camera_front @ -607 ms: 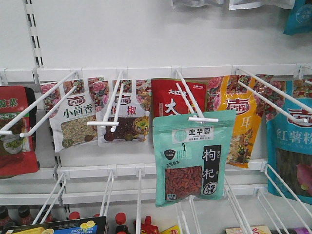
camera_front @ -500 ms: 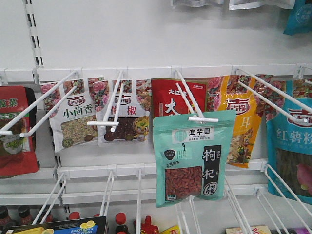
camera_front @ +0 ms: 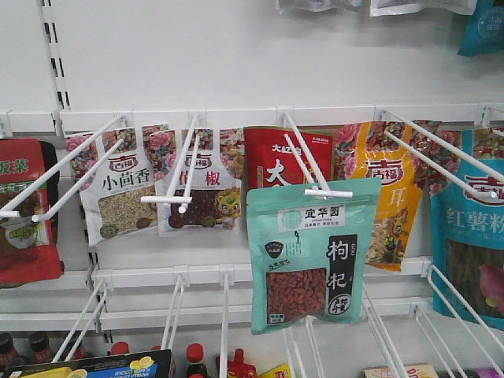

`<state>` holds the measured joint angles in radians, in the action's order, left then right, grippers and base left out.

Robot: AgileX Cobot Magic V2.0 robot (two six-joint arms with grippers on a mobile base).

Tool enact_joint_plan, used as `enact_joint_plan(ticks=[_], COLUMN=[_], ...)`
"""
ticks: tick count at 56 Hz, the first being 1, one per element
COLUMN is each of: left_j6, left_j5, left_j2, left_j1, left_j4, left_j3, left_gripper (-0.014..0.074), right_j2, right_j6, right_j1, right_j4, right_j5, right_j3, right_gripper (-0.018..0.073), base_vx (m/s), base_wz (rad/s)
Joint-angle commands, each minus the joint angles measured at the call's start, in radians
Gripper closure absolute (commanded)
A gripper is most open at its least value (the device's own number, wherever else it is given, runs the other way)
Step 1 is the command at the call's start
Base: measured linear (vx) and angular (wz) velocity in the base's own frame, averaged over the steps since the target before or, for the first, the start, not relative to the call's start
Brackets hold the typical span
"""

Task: Pick snacks and fruit into basket

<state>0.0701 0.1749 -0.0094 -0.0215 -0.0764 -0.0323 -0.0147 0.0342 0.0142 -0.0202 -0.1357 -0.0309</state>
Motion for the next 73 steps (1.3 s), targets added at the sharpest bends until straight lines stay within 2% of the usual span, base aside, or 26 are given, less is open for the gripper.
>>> enact_joint_plan(ticks=[1, 37, 45, 52, 57, 64, 70, 73], left_j6=[-0.006, -0.009, -0.086, -0.108, -0.109, -0.107, -0.101, -0.101], left_j5=[-0.085, -0.094, -0.114, -0.161, -0.247, -0.331, -0.295, -0.23], left_j2=[-0.016, -0.016, -0.016, -0.016, -0.016, -0.016, -0.013, 0.003], left_j1=[0.001, 0.001, 0.001, 0.001, 0.001, 0.001, 0.001, 0.001], left_j4=[-0.007, -0.012, -0.077, -0.087, -0.087, -0.087, -0.076, -0.053], left_j3=[0.026, 0.026, 0.025, 0.025, 0.026, 0.064, 0.16, 0.23], left_gripper=[0.0598, 0.0598, 0.0598, 0.0598, 0.0598, 0.0598, 0.0596, 0.0594], right_j2=[-0.005, -0.005, -0.005, -0.005, -0.005, -0.001, 0.019, 0.044], right_j6=[0.008, 0.007, 0.009, 0.008, 0.008, 0.008, 0.008, 0.008], right_j1=[-0.005, -0.005, -0.005, -0.005, -0.005, -0.005, -0.005, -0.005], right_j4=[-0.006, -0.006, -0.008, -0.006, -0.005, -0.005, -0.005, -0.005], right_j5=[0.086, 0.091, 0.092, 0.173, 0.259, 0.254, 0.195, 0.155], right_j3=[-0.019, -0.019, -0.019, -0.019, -0.013, 0.064, 0.188, 0.268], right_gripper=[0.0566, 0.0566, 0.0566, 0.0566, 0.0566, 0.0566, 0.0566, 0.0566], base_vx=[0.0, 0.0, 0.0, 0.0, 0.0, 0.0, 0.0, 0.0], base_wz=[0.0, 0.0, 0.0, 0.0, 0.0, 0.0, 0.0, 0.0])
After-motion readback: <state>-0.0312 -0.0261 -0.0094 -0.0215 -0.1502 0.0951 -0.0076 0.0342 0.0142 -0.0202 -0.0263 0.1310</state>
